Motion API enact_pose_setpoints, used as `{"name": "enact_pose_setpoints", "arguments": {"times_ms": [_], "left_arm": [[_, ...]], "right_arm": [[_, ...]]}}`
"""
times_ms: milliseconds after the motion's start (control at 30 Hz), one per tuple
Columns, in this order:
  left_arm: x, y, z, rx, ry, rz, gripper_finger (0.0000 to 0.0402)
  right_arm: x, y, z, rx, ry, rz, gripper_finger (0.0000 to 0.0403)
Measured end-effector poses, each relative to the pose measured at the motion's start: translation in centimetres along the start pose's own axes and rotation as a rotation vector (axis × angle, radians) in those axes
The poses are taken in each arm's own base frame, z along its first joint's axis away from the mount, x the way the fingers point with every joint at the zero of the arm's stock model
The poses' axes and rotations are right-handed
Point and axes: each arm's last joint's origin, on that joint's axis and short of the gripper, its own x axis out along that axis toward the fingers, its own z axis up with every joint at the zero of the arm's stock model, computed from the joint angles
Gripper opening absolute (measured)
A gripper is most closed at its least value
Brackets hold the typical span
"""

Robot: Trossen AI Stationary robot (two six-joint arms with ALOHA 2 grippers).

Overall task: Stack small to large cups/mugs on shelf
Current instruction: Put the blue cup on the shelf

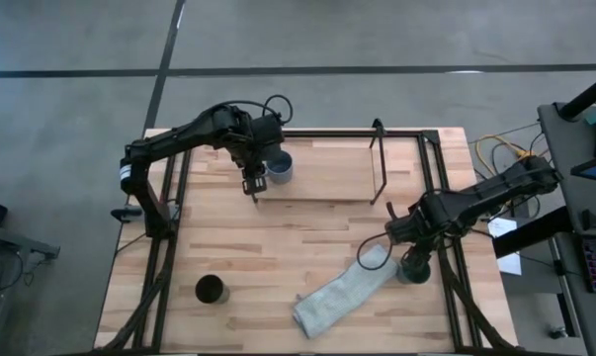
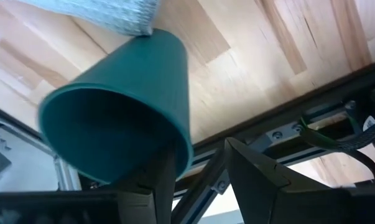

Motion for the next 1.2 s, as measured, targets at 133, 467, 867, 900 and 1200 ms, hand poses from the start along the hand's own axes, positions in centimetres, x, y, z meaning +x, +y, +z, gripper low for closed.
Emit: {"name": "enact_pose_setpoints", "arguments": {"times_ms": [133,467,867,900,1200], "left_arm": [[0.0,0.0,0.0,0.000,0.000,0.000,0.0056],[0.0,0.0,0.0,0.000,0.000,0.000,0.0056],[0.0,0.0,0.0,0.005,0.000,0.000,0.0056],[0.0,0.0,0.0,0.006,0.000,0.000,0.0056],[0.0,0.0,0.0,0.005,0.000,0.000,0.0057]], "right_arm": [[0.3,-0.2,0.1,0.003,0.004,-0.006,0.0132],[0.4,0.2,0.3,-0.010,-0.019,0.027,0.0084],[0.1,0.4,0.3,0.025,-0.028,0.041,0.0011],[-0.1,0.5,0.3,0.021,-0.034,0.050,0.0010],[-4.7,2.7,-0.3,-0.054,-0.175,0.162,0.0009]]}}
